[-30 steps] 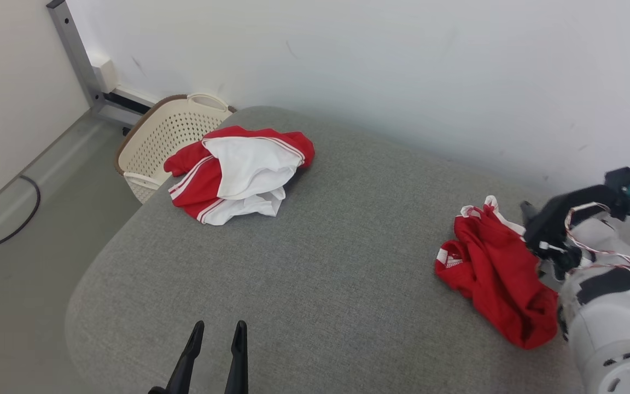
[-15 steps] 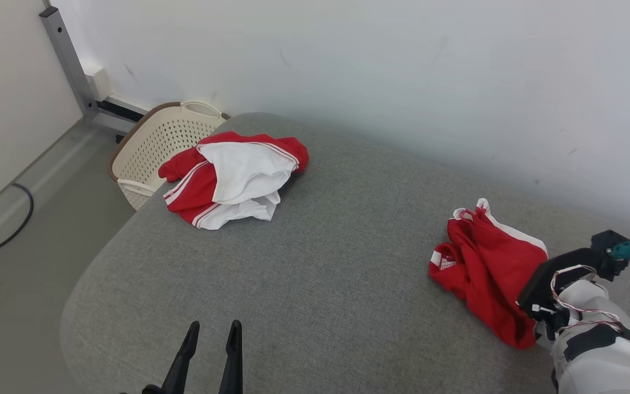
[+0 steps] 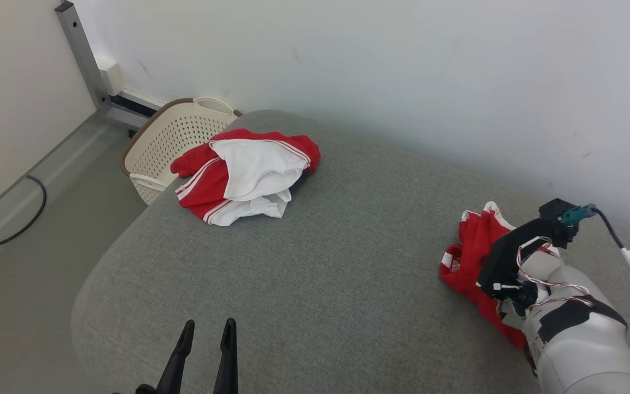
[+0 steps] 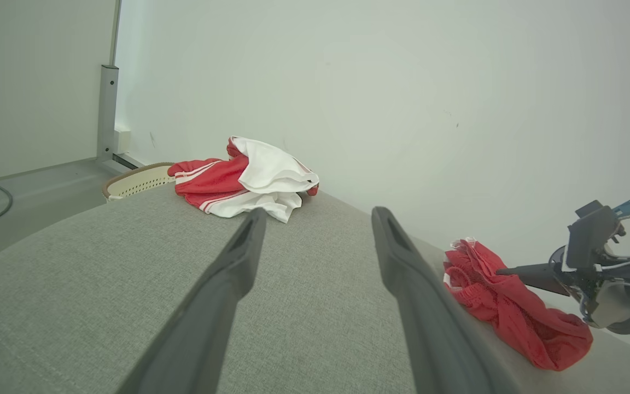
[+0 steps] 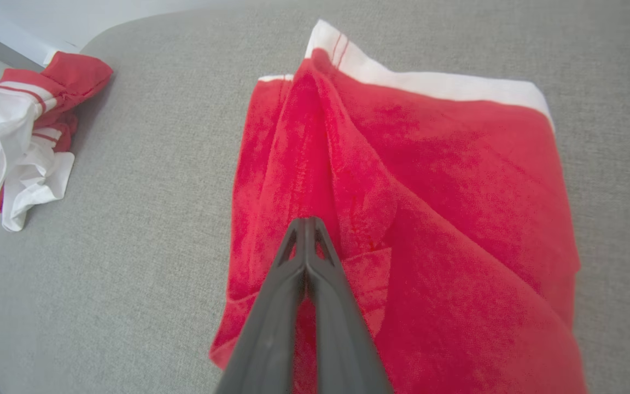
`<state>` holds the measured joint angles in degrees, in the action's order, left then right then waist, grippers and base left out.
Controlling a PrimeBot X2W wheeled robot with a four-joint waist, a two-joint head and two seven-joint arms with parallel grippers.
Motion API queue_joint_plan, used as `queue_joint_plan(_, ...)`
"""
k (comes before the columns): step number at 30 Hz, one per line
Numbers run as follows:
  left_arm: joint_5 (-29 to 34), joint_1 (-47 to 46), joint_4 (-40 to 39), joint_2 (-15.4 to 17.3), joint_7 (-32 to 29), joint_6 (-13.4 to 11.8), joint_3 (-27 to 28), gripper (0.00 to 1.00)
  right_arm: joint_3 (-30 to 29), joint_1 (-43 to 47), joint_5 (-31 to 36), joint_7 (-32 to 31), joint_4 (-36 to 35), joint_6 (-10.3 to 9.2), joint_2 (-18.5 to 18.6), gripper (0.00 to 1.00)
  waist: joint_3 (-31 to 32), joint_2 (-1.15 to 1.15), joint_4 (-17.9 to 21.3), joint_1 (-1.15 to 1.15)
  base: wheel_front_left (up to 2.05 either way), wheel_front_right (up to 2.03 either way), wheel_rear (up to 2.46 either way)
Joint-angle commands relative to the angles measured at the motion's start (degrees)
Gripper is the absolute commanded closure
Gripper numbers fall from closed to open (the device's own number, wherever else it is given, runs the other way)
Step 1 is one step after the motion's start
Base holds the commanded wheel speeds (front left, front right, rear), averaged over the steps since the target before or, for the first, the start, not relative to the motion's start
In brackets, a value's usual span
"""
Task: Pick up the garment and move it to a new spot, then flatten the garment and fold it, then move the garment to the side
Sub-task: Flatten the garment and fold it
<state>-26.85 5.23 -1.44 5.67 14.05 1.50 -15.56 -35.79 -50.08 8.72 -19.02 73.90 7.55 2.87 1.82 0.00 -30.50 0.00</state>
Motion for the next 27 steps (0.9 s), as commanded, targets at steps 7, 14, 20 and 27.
queue_joint_plan(7,-0.1,-0.68,0.31,-0.29,0.69,-0.19,0.54,0.0,34.55,3.4,-32.34,-2.11,-0.69,-0.09,-0.05,1.0,0.05,0.0,-0.44,0.0,0.0,0.0,0.0)
queue_joint_plan(14,0.38,0.92,-0.53,-0.06,0.99,-0.86,1.69,0.0,55.47,4.18,-54.0,3.43,-10.34,-0.09,0.09,1.0,1.19,0.0,1.52,0.0,0.0,0.0,0.0)
queue_joint_plan(20,0.6,2.13,-1.4,-0.08,1.04,-0.89,2.09,0.0,53.51,-1.97,-48.76,14.07,-0.31,-0.09,1.64,1.0,1.76,0.0,2.68,0.0,0.0,0.0,0.0)
queue_joint_plan(27,0.81,1.89,-1.38,-0.2,1.09,-0.34,1.51,0.0,45.97,4.59,-40.23,14.02,-0.08,-0.09,8.31,1.0,1.34,0.0,2.43,0.0,0.0,0.0,0.0)
